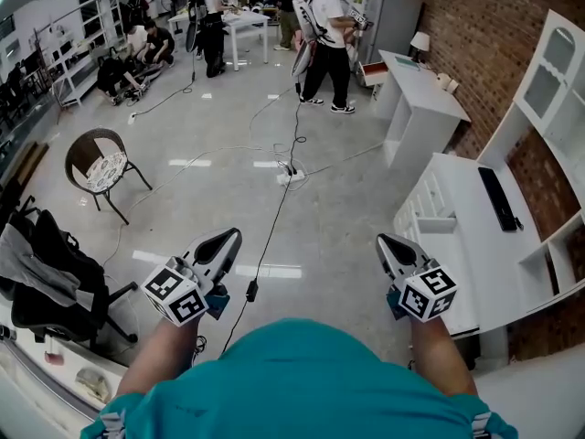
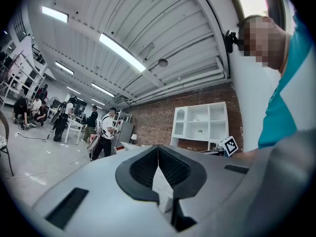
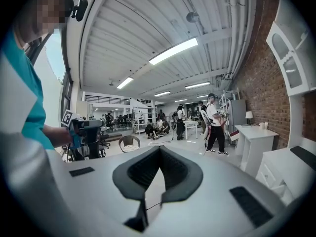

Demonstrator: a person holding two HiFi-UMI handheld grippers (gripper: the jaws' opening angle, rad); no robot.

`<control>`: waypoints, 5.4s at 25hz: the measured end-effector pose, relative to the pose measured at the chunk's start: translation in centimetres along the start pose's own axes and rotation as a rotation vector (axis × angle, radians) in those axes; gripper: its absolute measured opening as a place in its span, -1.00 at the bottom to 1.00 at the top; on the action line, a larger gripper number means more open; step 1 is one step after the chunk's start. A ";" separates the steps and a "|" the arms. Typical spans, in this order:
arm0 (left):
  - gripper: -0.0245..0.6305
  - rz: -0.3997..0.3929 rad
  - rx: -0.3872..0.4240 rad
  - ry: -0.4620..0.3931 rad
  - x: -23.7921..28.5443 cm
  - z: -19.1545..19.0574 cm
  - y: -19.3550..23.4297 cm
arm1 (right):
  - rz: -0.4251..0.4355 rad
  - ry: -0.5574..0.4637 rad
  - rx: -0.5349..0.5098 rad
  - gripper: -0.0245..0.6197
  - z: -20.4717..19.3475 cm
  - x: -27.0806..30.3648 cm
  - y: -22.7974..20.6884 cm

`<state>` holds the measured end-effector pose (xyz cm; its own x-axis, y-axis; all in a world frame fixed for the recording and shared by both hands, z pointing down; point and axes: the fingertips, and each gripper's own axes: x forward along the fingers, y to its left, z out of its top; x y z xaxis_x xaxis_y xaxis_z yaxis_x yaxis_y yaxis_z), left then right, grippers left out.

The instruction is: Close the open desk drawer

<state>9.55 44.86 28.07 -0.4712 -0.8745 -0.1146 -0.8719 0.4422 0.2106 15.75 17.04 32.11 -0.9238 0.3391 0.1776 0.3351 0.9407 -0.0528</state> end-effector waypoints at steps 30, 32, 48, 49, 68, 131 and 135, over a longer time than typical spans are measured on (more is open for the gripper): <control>-0.87 -0.095 -0.062 0.034 15.5 -2.3 13.3 | -0.008 0.032 -0.028 -0.86 1.1 14.3 -10.1; -0.87 -0.104 -0.060 0.033 16.7 -1.3 17.2 | -0.012 0.023 -0.030 -0.86 2.4 18.3 -10.4; -0.87 -0.110 -0.047 0.081 25.9 2.9 37.5 | -0.011 -0.014 -0.015 -0.86 7.9 39.8 -15.5; -0.87 -0.101 -0.049 0.083 26.4 2.7 38.0 | -0.005 -0.009 -0.012 -0.86 7.8 40.4 -16.1; -0.87 0.110 -0.063 0.055 36.1 -0.1 36.2 | 0.199 0.033 -0.088 -0.86 8.5 43.9 -28.4; -0.87 -1.457 0.086 0.745 53.8 -31.0 -18.5 | -1.603 0.166 0.888 -0.86 -43.9 -20.8 -26.3; -0.87 -1.459 0.095 0.753 53.8 -31.2 -18.4 | -1.612 0.159 0.900 -0.86 -44.4 -21.0 -26.6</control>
<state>4.44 -16.52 48.30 0.8478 -0.4193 0.3246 -0.5119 -0.8070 0.2945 34.48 -15.59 73.40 -0.1684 -0.7348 0.6570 -0.9799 0.0524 -0.1925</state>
